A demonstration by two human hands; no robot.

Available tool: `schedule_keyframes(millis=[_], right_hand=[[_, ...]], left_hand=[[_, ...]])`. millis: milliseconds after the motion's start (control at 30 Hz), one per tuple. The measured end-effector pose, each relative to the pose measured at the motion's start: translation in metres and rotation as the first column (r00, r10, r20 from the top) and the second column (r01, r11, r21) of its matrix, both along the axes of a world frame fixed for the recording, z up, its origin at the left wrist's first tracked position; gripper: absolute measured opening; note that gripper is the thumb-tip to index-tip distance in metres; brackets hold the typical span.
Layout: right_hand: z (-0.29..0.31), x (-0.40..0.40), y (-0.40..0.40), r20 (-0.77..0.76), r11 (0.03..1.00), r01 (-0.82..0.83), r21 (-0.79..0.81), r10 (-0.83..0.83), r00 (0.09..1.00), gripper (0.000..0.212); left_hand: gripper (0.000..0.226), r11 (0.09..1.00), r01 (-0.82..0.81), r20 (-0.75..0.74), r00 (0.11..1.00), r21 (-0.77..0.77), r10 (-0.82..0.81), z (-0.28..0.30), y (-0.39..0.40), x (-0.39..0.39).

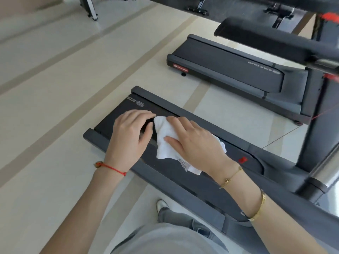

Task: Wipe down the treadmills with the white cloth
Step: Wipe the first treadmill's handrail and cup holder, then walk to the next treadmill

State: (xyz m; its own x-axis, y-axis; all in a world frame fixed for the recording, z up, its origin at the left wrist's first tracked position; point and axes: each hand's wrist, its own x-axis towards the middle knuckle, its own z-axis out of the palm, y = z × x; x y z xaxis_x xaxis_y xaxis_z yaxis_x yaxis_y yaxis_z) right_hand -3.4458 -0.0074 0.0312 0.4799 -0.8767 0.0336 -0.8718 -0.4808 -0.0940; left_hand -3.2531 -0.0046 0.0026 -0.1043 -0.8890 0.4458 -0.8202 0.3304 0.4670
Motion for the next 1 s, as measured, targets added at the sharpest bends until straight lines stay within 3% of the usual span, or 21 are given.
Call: schedule_keyframes(millis=[167, 400, 533, 1000], right_hand=[[0.001, 0.034, -0.029, 0.085, 0.994, -0.099, 0.05, 0.095, 0.992, 0.052], [0.001, 0.089, -0.062, -0.02, 0.978, -0.208, 0.005, 0.208, 0.978, 0.044], [0.001, 0.13, -0.08, 0.035, 0.972, -0.232, 0.029, 0.231, 0.972, 0.043], [-0.039, 0.385, -0.122, 0.258, 0.927, -0.357, 0.118, 0.318, 0.912, 0.04]], left_hand=[[0.019, 0.989, -0.141, -0.034, 0.989, 0.045, 0.143, -0.005, 0.009, 0.026], [0.023, 0.93, -0.355, -0.071, 0.929, 0.099, 0.363, -0.013, 0.025, 0.088], [0.025, 0.886, -0.451, -0.072, 0.885, 0.104, 0.46, -0.017, 0.025, 0.138], [0.025, 0.782, -0.602, -0.008, 0.792, 0.163, 0.611, -0.015, 0.03, 0.389]])
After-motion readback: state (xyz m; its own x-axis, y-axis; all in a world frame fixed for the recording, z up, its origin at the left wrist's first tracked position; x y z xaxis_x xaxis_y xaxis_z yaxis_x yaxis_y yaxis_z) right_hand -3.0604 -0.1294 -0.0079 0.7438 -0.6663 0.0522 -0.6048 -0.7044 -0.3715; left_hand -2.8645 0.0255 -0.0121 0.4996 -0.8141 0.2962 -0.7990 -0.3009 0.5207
